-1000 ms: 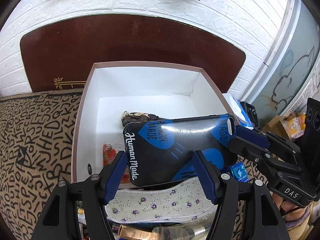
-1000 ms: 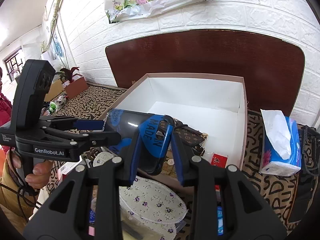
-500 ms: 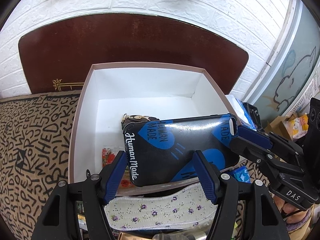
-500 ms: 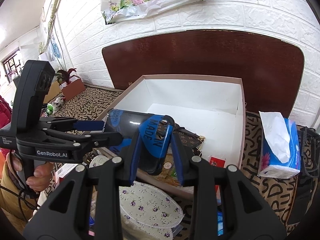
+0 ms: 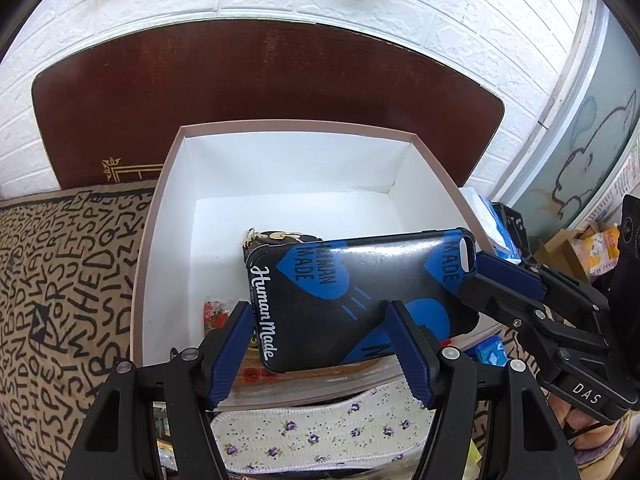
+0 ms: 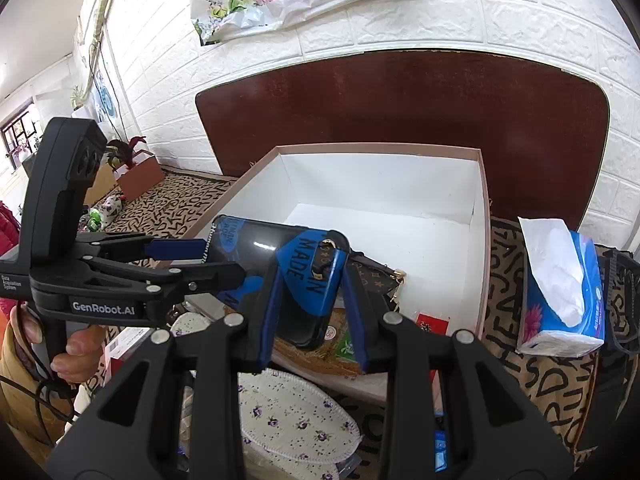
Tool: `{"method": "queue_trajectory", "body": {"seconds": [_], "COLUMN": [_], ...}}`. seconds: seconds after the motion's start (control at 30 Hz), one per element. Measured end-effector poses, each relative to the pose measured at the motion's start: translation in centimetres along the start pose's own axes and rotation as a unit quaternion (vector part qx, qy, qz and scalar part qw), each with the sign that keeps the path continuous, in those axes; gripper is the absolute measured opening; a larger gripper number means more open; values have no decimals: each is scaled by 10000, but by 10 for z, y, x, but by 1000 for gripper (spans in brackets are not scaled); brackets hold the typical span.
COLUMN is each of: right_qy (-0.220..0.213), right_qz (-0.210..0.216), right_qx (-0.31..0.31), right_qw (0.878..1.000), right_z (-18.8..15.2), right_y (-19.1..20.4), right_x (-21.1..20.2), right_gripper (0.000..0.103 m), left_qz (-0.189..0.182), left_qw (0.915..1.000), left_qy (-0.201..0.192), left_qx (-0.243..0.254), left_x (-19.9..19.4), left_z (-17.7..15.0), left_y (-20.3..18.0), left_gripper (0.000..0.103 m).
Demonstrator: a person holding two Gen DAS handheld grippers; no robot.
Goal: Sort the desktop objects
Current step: 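Lift the phone case with the left tool and carry it over the box, then lower the phone case into the box and open the left tool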
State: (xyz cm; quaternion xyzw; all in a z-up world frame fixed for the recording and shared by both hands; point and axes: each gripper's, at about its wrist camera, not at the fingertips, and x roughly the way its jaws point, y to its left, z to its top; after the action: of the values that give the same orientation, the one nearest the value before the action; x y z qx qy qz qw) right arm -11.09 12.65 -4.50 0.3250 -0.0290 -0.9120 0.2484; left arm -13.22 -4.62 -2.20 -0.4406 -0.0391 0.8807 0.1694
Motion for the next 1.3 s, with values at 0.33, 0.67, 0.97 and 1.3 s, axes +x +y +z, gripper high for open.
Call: {"method": "queue_trajectory", "body": {"seconds": [0.33, 0.67, 0.97, 1.3], "right_qy": [41, 112, 230, 516], "right_qz": [-31, -38, -14, 114], "right_qx": [33, 30, 79, 344], "right_qw": [10000, 9999, 9997, 9980], "right_z": [1, 3, 3, 2], "right_y": [-3, -4, -7, -19], "right_x": [6, 14, 24, 43], "right_gripper": [34, 34, 34, 34], "left_qz": [29, 91, 106, 128], "left_qw": [10000, 9998, 9995, 9988], "left_qy": [46, 186, 298, 453], "left_qx": [4, -32, -90, -149], "left_x": [7, 18, 26, 39], "left_z": [3, 4, 5, 6], "left_y": [1, 3, 9, 16], "left_gripper": [68, 68, 68, 68]}}
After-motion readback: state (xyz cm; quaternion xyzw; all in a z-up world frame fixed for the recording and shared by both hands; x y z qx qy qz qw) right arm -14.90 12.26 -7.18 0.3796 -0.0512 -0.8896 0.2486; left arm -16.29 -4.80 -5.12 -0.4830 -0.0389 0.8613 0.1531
